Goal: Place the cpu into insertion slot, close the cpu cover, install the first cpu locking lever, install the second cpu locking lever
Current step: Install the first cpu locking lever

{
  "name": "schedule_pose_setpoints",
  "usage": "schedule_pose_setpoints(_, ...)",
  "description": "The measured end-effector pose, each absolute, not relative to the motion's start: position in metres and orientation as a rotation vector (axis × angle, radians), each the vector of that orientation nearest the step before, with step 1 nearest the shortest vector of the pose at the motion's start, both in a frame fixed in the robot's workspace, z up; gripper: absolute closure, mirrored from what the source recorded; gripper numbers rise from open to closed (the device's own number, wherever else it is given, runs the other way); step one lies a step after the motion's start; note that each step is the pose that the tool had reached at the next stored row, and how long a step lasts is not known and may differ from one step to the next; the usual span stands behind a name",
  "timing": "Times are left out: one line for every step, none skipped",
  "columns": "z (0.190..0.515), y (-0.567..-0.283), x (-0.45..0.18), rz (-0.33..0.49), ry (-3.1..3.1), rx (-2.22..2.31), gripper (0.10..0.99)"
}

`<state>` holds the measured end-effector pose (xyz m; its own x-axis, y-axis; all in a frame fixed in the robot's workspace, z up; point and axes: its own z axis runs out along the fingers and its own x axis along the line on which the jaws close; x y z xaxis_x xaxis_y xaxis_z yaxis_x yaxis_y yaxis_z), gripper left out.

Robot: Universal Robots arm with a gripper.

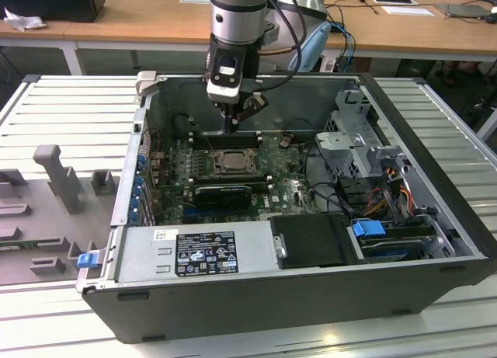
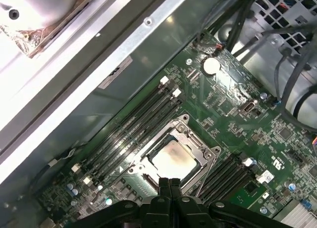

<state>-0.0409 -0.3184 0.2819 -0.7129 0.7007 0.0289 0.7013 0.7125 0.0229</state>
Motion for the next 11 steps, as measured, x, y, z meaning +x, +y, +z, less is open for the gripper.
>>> schedule_pose_setpoints(0.2819,-0.3184,-0.0409,-0.05,-2.894,-1.174,0.98)
schedule_pose_setpoints(0.2819,-0.3184,-0.0409,-0.05,-2.897,-1.167,0.98)
schedule_pose_setpoints(0.2819,-0.3184,-0.0408,-0.05,-2.901,-1.157,0.98)
schedule_pose_setpoints(0.2819,-0.3184,-0.0409,-0.05,-2.904,-1.149,0.98)
schedule_pose_setpoints(0.2819,-0.3184,-0.0409,-0.05,-2.908,-1.138,0.98)
schedule_pose_setpoints(0.2819,-0.3184,-0.0408,-0.05,-2.912,-1.128,0.98)
schedule_pose_setpoints(0.2819,-0.3184,-0.0409,-0.05,-2.914,-1.121,0.98)
schedule_pose_setpoints(0.2819,-0.3184,-0.0409,-0.049,-2.918,-1.11,0.98)
schedule_pose_setpoints(0.2819,-0.3184,-0.0408,-0.049,-2.925,-1.093,0.98)
schedule_pose_setpoints(0.2819,-0.3184,-0.0409,-0.049,-2.929,-1.08,0.98)
schedule_pose_setpoints(0.2819,-0.3184,-0.0409,-0.049,-2.932,-1.073,0.98)
